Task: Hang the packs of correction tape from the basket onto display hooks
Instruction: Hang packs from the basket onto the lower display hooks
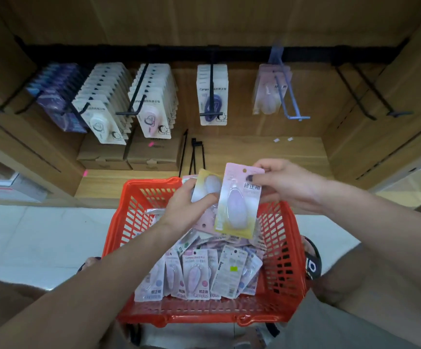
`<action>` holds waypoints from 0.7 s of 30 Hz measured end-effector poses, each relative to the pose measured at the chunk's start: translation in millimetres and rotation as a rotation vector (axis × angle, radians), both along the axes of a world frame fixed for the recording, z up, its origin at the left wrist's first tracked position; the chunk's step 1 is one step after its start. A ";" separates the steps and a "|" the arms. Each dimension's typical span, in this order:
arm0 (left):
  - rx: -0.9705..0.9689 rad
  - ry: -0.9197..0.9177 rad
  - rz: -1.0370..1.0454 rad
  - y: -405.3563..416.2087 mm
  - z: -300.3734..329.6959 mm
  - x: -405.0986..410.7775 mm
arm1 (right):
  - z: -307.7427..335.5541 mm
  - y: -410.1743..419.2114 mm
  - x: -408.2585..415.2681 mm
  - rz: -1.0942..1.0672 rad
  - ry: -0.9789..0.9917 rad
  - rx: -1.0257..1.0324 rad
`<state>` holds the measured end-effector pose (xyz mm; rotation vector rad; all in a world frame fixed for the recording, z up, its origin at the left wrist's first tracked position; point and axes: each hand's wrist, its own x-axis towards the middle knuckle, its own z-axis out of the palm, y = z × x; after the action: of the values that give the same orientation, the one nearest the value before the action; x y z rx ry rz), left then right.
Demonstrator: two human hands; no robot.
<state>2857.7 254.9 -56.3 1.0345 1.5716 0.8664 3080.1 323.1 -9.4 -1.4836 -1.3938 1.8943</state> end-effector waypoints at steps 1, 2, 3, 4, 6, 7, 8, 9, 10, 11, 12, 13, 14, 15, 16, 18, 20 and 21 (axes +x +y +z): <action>0.025 -0.011 -0.029 5.0 9.4 2.2 | 5.5 3.5 -0.6 -0.067 0.050 -0.010; 0.050 -0.011 -0.069 8.7 19.2 3.6 | 9.0 7.2 -0.4 -0.124 0.087 -0.018; 0.071 0.001 -0.111 11.6 27.2 4.2 | 11.9 10.2 0.0 -0.173 0.122 -0.031; 0.091 0.023 -0.148 14.2 33.8 3.4 | 14.8 12.9 1.9 -0.214 0.147 -0.047; 0.120 0.077 -0.196 18.9 43.3 -2.0 | 22.5 17.8 8.4 -0.272 0.171 -0.066; 0.131 0.096 -0.207 21.5 46.5 -5.3 | 26.2 20.7 12.9 -0.292 0.172 -0.061; 0.139 0.104 -0.216 24.8 49.6 -7.9 | 29.4 24.0 19.4 -0.311 0.167 -0.045; 0.144 0.107 -0.216 29.3 51.6 -9.0 | 32.0 27.3 27.2 -0.332 0.159 -0.019; 0.146 0.108 -0.209 33.8 53.0 -9.0 | 33.5 30.2 35.2 -0.354 0.153 0.010; 0.152 0.111 -0.201 38.3 53.9 -8.0 | 34.0 32.9 42.6 -0.377 0.154 0.035; 0.161 0.118 -0.196 42.7 54.3 -6.0 | 33.5 35.0 49.6 -0.404 0.159 0.059; 0.167 0.121 -0.191 46.7 54.1 -2.6 | 32.3 36.7 54.7 -0.433 0.166 0.082; 0.165 0.116 -0.185 50.1 53.0 0.7 | 30.6 38.2 58.6 -0.462 0.169 0.104; 0.161 0.105 -0.180 52.9 51.7 4.0 | 28.4 40.0 60.5 -0.491 0.169 0.123; 0.157 0.098 -0.181 55.0 50.2 6.3 | 25.8 42.2 61.0 -0.512 0.165 0.139; 0.148 0.102 -0.189 56.4 47.6 8.7 | 20.0 46.7 58.6 -0.530 0.146 0.157; 0.143 0.121 -0.197 56.9 45.2 7.9 | 14.7 52.1 54.1 -0.545 0.133 0.158; 0.138 0.126 -0.198 56.5 44.5 7.1 | 12.9 54.3 51.5 -0.551 0.128 0.160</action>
<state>2864.7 311.5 -11.8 1.3428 1.4983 0.7940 3131.6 377.4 3.4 -1.4489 -0.9273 1.4670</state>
